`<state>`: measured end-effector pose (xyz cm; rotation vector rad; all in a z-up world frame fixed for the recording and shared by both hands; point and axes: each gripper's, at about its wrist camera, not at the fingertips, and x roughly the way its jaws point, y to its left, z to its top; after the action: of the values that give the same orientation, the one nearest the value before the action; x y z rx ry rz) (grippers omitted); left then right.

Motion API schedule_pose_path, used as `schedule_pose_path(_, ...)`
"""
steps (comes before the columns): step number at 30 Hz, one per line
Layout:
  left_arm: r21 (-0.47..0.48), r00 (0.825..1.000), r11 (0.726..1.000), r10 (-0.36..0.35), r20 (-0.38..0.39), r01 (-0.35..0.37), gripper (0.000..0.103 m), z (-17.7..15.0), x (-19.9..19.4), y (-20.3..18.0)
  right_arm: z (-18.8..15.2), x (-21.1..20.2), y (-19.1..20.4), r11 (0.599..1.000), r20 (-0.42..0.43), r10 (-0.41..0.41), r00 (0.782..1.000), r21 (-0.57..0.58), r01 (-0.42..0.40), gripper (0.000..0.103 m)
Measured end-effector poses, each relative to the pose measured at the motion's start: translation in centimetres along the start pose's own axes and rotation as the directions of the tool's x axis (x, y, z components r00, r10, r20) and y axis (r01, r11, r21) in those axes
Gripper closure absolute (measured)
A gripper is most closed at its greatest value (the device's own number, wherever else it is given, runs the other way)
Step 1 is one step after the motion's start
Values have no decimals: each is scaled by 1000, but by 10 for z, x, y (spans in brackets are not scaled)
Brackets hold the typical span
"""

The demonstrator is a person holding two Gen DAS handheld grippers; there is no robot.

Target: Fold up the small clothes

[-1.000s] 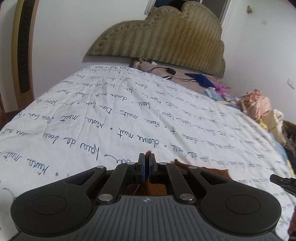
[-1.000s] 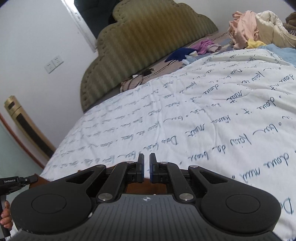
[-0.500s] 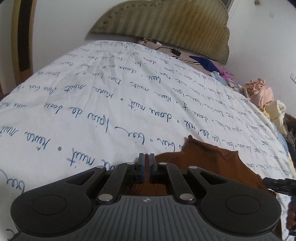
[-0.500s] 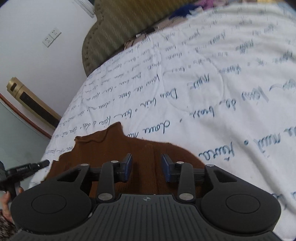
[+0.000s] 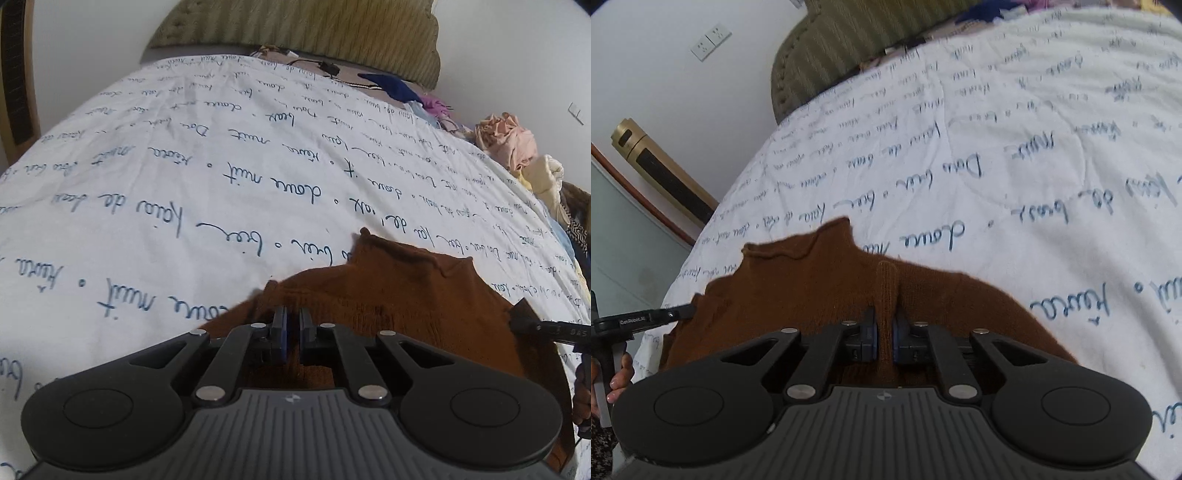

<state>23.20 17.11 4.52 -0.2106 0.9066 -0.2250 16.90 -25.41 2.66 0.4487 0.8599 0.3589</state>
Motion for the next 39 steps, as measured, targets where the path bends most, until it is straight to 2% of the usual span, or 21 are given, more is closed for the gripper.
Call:
schedule_pose_path(7, -140, 999, 990, 4, 38, 1, 97, 16, 6, 14, 19, -11, 11, 990, 128, -112, 985, -77, 122, 93)
schedule_pose_path(11, -128, 993, 991, 62, 101, -49, 97, 19, -4, 9, 35, -12, 19, 972, 203, -175, 963, -122, 202, 94)
schedule_pose_path(13, -110, 985, 991, 97, 143, -81, 97, 16, -10, 4, 38, -5, 18, 962, 205, -205, 957, -140, 235, 94)
schedule_pose_path(16, -82, 981, 992, 104, 163, -92, 97, 10, -15, -4, 31, 21, 2, 949, 127, -270, 955, -133, 286, 94)
schedule_pose_path(17, -68, 983, 994, 95, 156, -85, 97, 8, -15, -7, 27, 29, -4, 951, 92, -273, 958, -125, 283, 93)
schedule_pose_path(18, -57, 985, 995, 89, 149, -81, 97, 7, -15, -9, 25, 28, -6, 954, 103, -264, 959, -120, 275, 93)
schedule_pose_path(19, -48, 987, 996, 84, 140, -77, 97, 5, -15, -10, 25, 26, -7, 957, 114, -255, 960, -110, 267, 87)
schedule_pose_path(20, -47, 988, 996, 81, 134, -75, 97, 5, -15, -9, 27, 22, -9, 964, 113, -243, 964, -86, 253, 79)
schedule_pose_path(21, -52, 989, 996, 73, 126, -67, 97, 5, -14, -7, 30, 15, -10, 967, 121, -241, 963, -53, 249, 62)
schedule_pose_path(22, -59, 993, 997, 54, 109, -48, 97, 5, -14, -4, 31, 6, -7, 966, 156, -248, 956, -30, 256, 58)
schedule_pose_path(25, -103, 999, 995, -10, 48, 15, 97, 5, -9, 9, 34, -16, 12, 970, 232, -213, 949, -64, 233, 58)
schedule_pose_path(27, -99, 999, 995, 2, 32, 1, 97, 2, -10, 12, 34, -20, 30, 973, 244, -175, 954, -109, 206, 58)
schedule_pose_path(33, -38, 999, 999, 34, 17, -34, 97, -4, -18, 21, 11, -1, 92, 967, 145, -51, 988, -238, 85, 55)
schedule_pose_path(37, -20, 1000, 999, 30, -6, -30, 97, -4, -14, 25, -5, 14, 117, 962, 92, -13, 996, -271, 38, 55)
schedule_pose_path(39, -18, 1000, 1000, 2, -27, -3, 97, -3, -9, 25, -11, 17, 120, 969, 70, 10, 997, -247, 8, 55)
